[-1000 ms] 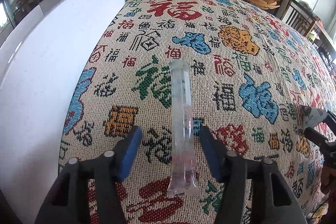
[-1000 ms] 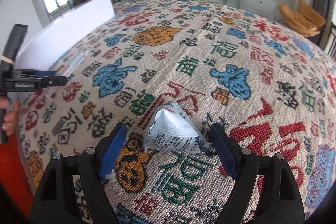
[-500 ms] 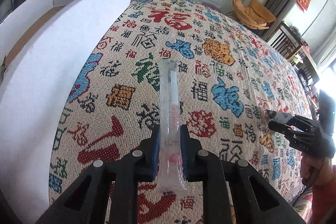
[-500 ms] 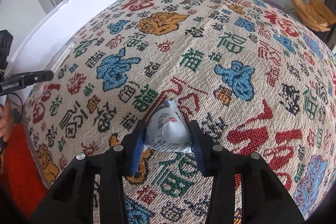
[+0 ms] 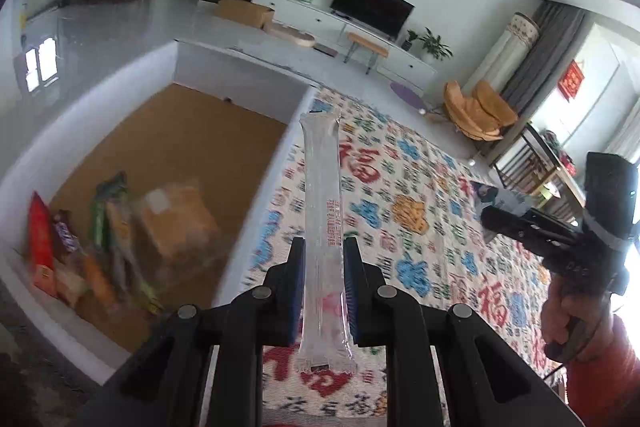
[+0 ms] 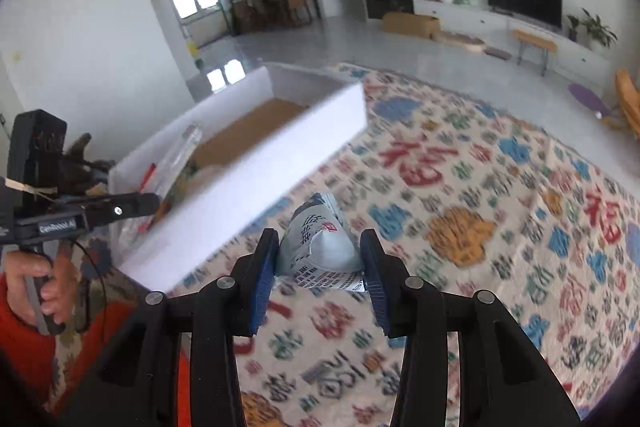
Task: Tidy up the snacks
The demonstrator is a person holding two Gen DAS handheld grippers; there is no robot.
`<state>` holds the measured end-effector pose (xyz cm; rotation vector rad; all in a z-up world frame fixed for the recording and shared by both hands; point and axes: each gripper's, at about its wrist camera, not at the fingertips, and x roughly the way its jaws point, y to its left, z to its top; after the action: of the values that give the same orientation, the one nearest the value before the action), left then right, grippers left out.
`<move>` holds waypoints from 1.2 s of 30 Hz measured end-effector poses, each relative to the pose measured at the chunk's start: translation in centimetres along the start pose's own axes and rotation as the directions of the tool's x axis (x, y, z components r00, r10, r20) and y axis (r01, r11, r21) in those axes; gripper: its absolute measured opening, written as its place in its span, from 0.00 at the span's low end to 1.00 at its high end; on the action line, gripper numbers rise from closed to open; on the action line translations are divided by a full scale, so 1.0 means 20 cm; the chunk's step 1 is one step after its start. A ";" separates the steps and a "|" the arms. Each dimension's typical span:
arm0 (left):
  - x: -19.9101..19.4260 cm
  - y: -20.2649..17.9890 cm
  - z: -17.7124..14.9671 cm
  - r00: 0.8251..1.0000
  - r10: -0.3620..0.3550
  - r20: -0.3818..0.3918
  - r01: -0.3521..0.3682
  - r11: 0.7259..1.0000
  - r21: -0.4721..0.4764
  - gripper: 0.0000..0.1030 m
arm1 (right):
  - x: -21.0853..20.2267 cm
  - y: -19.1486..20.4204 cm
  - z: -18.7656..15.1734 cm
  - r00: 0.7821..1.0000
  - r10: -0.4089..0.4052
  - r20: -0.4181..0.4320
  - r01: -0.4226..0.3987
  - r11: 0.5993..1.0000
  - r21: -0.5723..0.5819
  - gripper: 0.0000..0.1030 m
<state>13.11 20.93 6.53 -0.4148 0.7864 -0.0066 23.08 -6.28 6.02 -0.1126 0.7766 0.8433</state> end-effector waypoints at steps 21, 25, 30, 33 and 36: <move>-0.03 0.77 -0.07 0.928 0.369 0.054 -0.362 0.926 -0.105 0.91 | 0.88 0.92 0.21 0.940 0.179 -0.290 -0.198 0.980 -0.036 0.65; -0.09 0.68 -0.05 0.891 0.446 0.090 -0.439 0.895 -0.083 0.96 | 0.82 0.91 0.24 0.955 0.121 -0.270 -0.145 0.987 -0.072 0.68; -0.16 0.57 -0.07 0.850 0.513 0.123 -0.511 0.858 -0.053 0.97 | 0.76 0.93 0.26 0.965 0.078 -0.249 -0.103 0.990 -0.091 0.68; -0.18 0.53 -0.07 0.818 0.558 0.141 -0.559 0.829 -0.036 0.97 | 0.73 0.94 0.26 0.967 0.068 -0.245 -0.095 0.990 -0.100 0.68; -0.22 0.49 -0.09 0.796 0.587 0.147 -0.589 0.808 -0.035 0.97 | 0.71 0.96 0.26 0.969 0.056 -0.241 -0.086 0.989 -0.118 0.68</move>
<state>7.33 30.00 4.79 -0.1390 0.7374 0.6023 18.34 17.51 4.34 -0.3059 0.9552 0.9591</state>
